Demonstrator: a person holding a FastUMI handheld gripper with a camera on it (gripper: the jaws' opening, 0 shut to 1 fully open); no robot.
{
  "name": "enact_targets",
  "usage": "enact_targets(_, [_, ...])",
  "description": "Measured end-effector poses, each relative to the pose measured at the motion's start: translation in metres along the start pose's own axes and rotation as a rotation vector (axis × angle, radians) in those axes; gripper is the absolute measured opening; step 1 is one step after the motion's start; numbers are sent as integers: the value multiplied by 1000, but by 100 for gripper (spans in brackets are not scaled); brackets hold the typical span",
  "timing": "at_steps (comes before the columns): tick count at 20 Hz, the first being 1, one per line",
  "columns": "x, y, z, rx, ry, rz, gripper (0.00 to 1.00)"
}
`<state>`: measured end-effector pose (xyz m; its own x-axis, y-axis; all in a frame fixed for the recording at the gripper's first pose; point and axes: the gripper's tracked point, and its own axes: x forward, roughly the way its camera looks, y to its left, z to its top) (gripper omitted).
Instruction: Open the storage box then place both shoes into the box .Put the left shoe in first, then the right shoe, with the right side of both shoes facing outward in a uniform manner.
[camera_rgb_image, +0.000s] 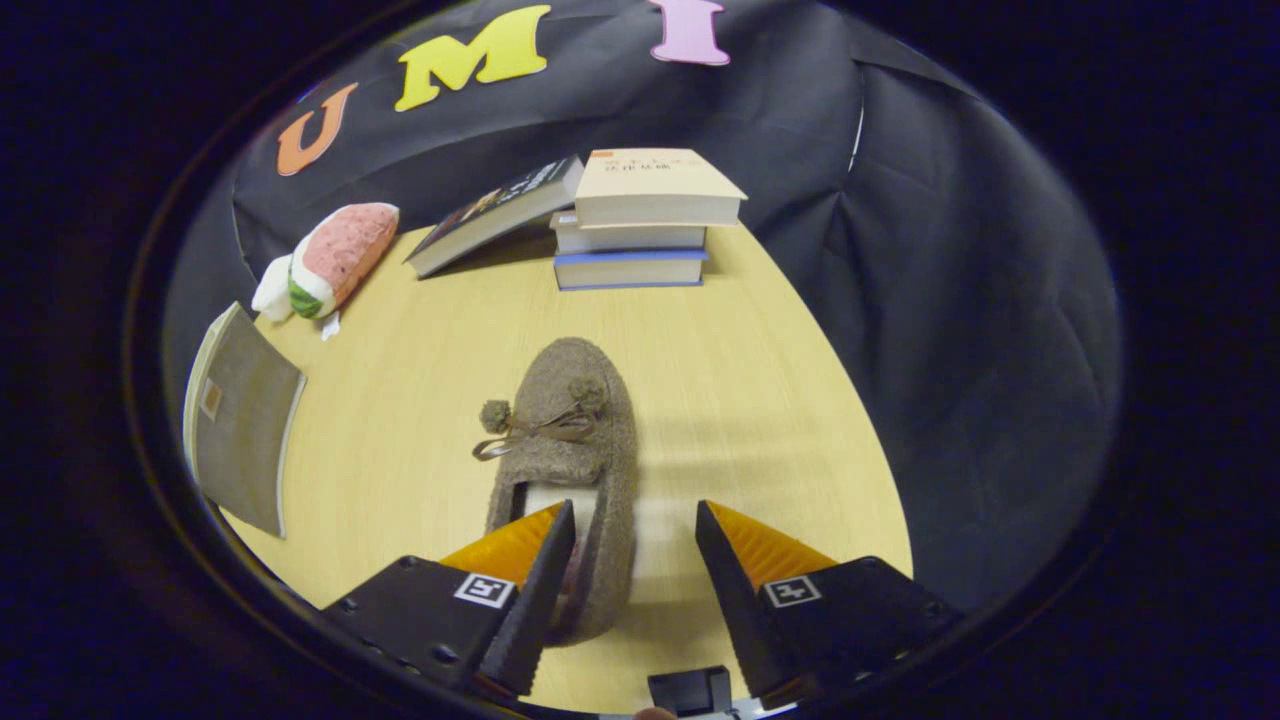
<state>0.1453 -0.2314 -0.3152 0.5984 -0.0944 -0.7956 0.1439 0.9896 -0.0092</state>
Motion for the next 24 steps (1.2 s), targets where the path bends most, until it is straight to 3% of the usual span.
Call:
enact_targets(1, [6,2,-1,2,13,13,72])
enact_targets(5, [14,9,-6,16,55,36,30])
enact_targets(7, [15,6,-6,12,63,23,16])
enact_targets(8, [15,5,-3,31,59,19,16])
enact_targets(9, [14,6,-4,47,73,26,0])
enact_targets(17, [-23,30,-2,227,83,117,0])
enact_targets(20, [-50,60,12,296,56,162,0])
enact_targets(24, [-100,119,42,292,-7,197,0])
